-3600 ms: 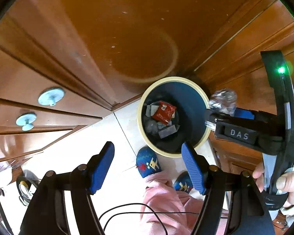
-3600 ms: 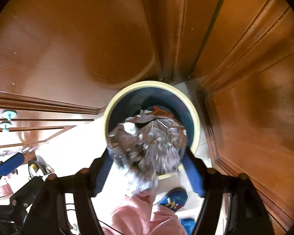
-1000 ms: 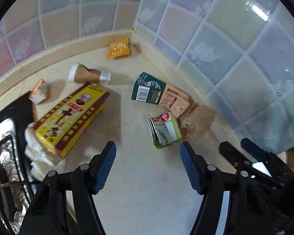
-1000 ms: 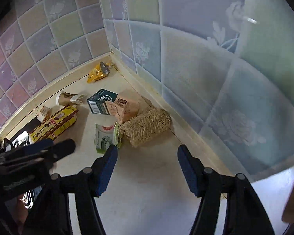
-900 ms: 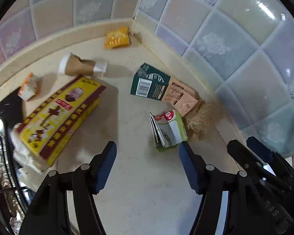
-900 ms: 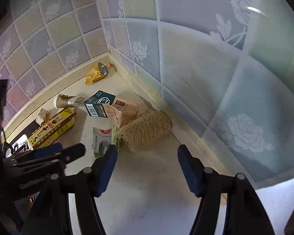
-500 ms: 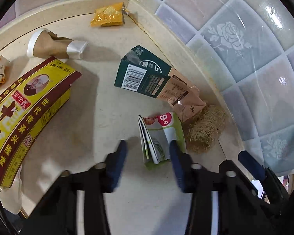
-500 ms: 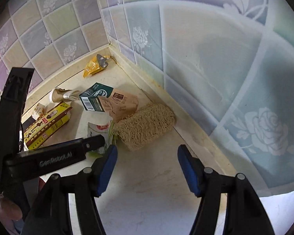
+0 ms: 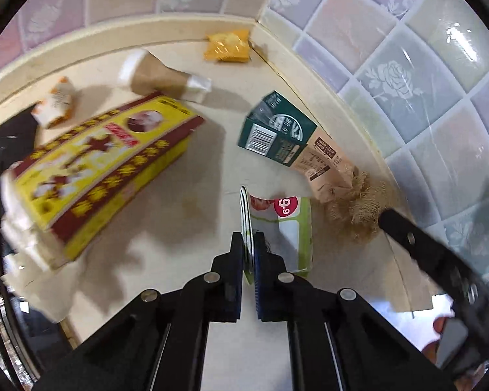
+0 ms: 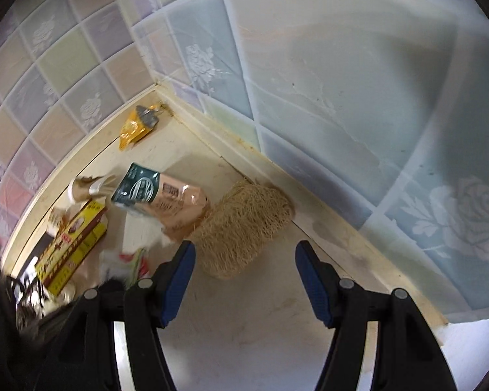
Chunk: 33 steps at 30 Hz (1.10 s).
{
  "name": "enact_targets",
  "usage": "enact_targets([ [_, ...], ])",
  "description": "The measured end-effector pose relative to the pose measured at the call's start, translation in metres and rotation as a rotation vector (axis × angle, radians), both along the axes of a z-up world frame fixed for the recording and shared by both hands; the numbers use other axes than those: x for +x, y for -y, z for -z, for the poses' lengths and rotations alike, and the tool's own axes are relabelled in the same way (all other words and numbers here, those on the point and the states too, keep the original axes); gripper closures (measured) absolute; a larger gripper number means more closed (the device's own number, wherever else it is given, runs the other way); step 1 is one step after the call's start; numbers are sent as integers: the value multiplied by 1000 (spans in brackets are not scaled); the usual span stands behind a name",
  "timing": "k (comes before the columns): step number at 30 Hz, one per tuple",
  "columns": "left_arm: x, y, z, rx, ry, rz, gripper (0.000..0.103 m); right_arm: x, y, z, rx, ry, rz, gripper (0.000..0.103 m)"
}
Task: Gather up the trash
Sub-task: 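Grasp the green-and-white snack bag with the left gripper while the right gripper approaches the fiber roll, then grasp the tan fiber roll with the right gripper and lift it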
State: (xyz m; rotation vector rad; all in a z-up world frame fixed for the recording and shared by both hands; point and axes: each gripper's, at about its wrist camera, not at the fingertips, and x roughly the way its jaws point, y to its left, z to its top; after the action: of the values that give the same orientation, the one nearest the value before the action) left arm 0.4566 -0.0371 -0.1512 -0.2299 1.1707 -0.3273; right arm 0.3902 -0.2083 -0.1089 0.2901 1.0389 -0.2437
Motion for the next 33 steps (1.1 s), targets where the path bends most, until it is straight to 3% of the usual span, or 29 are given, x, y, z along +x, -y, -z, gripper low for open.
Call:
enact_targets([
  [8, -15, -23, -31, 54, 70, 3, 99, 18, -9, 9, 4, -1, 58, 39],
  [16, -33, -37, -39, 81, 82, 3, 99, 31, -8, 21, 40, -7, 81, 39],
  [18, -36, -40, -39, 81, 80, -3, 99, 30, -7, 21, 60, 13, 72, 52],
  [20, -37, -42, -39, 79, 81, -10, 99, 28, -9, 20, 54, 25, 53, 56],
  [26, -55, -50, -51, 74, 96, -17, 99, 5, -21, 8, 20, 47, -37, 61],
  [33, -97, -63, -72, 67, 118, -17, 99, -53, -34, -14, 66, 66, -138, 62],
])
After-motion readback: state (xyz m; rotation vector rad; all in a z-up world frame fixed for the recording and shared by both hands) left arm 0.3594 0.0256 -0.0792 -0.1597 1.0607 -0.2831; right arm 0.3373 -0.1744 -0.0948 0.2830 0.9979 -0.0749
